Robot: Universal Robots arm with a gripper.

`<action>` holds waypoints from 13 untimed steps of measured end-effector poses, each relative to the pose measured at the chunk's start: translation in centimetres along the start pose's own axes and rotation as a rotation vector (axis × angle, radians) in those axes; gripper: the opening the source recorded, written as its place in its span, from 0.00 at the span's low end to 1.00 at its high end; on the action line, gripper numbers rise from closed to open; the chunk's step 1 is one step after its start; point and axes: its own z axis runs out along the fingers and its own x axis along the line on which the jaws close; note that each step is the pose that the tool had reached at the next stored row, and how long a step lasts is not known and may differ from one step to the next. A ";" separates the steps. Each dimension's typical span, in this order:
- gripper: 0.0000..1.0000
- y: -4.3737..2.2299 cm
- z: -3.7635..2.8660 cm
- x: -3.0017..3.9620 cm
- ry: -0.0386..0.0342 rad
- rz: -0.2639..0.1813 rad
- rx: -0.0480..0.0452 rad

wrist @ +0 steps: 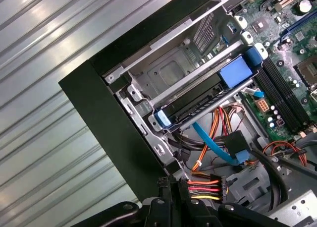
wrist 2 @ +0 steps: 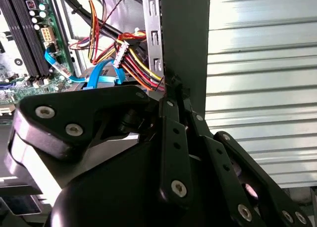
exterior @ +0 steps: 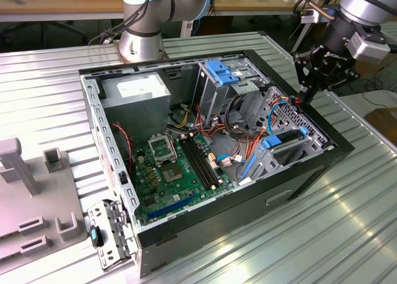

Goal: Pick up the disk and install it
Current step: 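Insert the first disk wire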

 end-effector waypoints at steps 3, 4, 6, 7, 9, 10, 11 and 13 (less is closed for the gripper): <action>0.17 0.09 0.00 -0.13 0.0000 0.000 0.0000; 0.17 0.12 0.00 -0.17 0.0000 0.000 0.0001; 0.17 0.17 -0.01 -0.24 0.0000 0.000 0.0000; 0.17 0.19 -0.01 -0.27 0.0000 0.000 0.0000; 0.17 0.24 -0.01 -0.35 0.0000 0.000 0.0000; 0.17 0.26 -0.01 -0.38 0.0001 0.000 0.0000; 0.17 0.27 -0.01 -0.40 0.0001 0.000 0.0000; 0.17 0.29 -0.01 -0.42 0.0001 0.005 -0.0001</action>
